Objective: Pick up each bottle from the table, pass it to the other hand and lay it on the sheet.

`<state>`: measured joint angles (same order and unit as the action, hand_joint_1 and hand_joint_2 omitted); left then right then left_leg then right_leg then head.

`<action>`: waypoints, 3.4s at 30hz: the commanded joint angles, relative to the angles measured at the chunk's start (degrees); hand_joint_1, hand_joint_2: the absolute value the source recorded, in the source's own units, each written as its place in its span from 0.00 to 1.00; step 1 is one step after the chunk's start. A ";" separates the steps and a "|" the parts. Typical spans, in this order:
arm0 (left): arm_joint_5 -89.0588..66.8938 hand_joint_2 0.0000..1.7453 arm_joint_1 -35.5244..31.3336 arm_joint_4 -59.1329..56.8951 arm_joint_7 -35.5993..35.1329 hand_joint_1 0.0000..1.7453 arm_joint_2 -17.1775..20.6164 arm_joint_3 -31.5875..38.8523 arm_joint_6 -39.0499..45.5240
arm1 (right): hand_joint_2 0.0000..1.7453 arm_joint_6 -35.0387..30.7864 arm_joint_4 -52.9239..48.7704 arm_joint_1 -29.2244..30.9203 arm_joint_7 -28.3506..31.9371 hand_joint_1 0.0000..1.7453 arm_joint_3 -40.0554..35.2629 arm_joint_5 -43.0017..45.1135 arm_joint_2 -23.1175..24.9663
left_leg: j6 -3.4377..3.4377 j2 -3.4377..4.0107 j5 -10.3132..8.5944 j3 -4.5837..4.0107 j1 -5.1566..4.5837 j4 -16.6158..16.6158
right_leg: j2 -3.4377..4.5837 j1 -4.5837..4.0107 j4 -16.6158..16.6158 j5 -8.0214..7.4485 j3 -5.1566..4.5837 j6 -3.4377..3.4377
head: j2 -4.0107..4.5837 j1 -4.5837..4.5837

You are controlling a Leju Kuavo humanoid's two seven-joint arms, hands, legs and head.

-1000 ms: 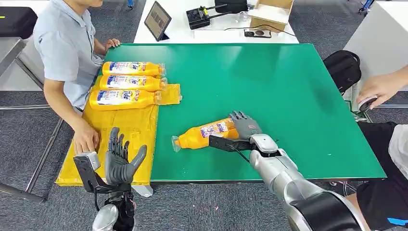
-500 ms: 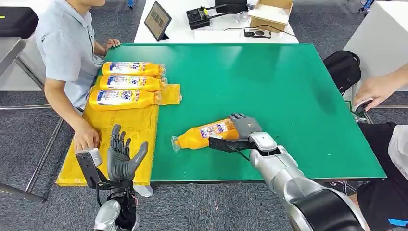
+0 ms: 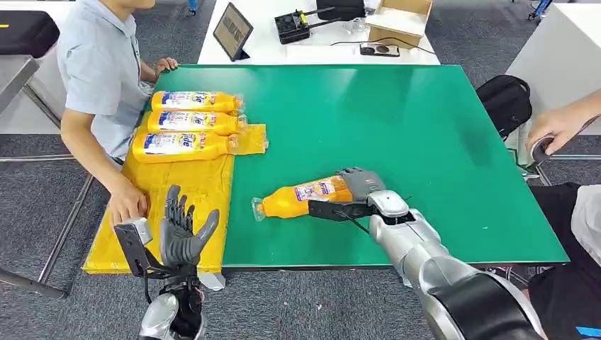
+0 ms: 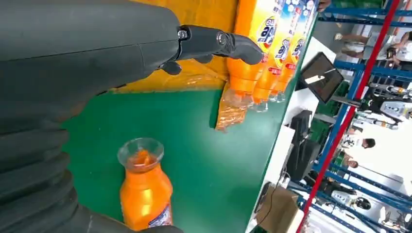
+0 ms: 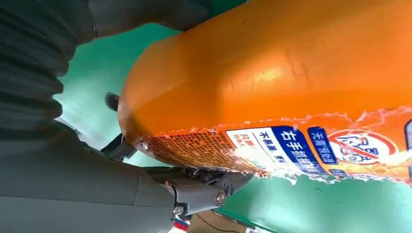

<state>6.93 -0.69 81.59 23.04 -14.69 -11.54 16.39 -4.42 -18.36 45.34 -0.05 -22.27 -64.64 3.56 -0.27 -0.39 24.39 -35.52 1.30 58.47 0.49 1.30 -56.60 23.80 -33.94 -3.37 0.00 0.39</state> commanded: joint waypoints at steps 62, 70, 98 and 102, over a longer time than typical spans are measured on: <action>1.93 1.00 0.98 4.19 5.93 0.00 4.70 -14.10 -13.02 | 1.00 -2.05 -19.57 -17.06 38.40 1.00 -2.12 50.35 13.52 | 0.06 0.11 0.08 -0.02 -0.01 -0.04 | 0.00 -0.03 0.01 0.06 -0.04 0.15 | 0.00 0.04; 0.34 1.00 -0.52 2.13 5.43 0.00 5.06 -14.94 -13.50 | 1.00 0.32 -17.65 -14.82 38.42 1.00 -7.52 48.67 15.16 | 0.05 0.12 0.07 0.04 -0.01 -0.08 | 0.01 -0.03 0.02 0.06 0.01 0.19 | 0.00 0.00; 10.84 1.00 -4.10 5.08 6.69 1.00 5.13 -11.66 -14.55 | 1.00 -1.80 -13.44 -16.64 36.70 0.86 -18.12 46.80 15.56 | 0.05 -0.06 0.05 0.01 0.04 -0.08 | -0.21 -0.08 0.07 0.11 0.02 0.18 | 0.00 0.02; 13.37 1.00 -3.29 4.80 6.17 1.00 5.59 -11.09 -18.63 | 1.00 -1.56 -13.27 -16.59 36.66 0.71 -17.50 47.06 14.86 | 0.04 -0.02 0.03 -0.07 0.04 -0.06 | -0.16 -0.06 0.05 0.08 -0.07 0.13 | 0.00 0.02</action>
<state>15.50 -0.26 87.54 31.27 -11.15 -20.68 6.22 -6.38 -37.37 29.16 36.68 -34.77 -16.96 19.67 -0.29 -0.29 24.41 -35.75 1.33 58.46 0.52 1.29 -56.61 23.83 -34.24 -3.34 0.00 0.42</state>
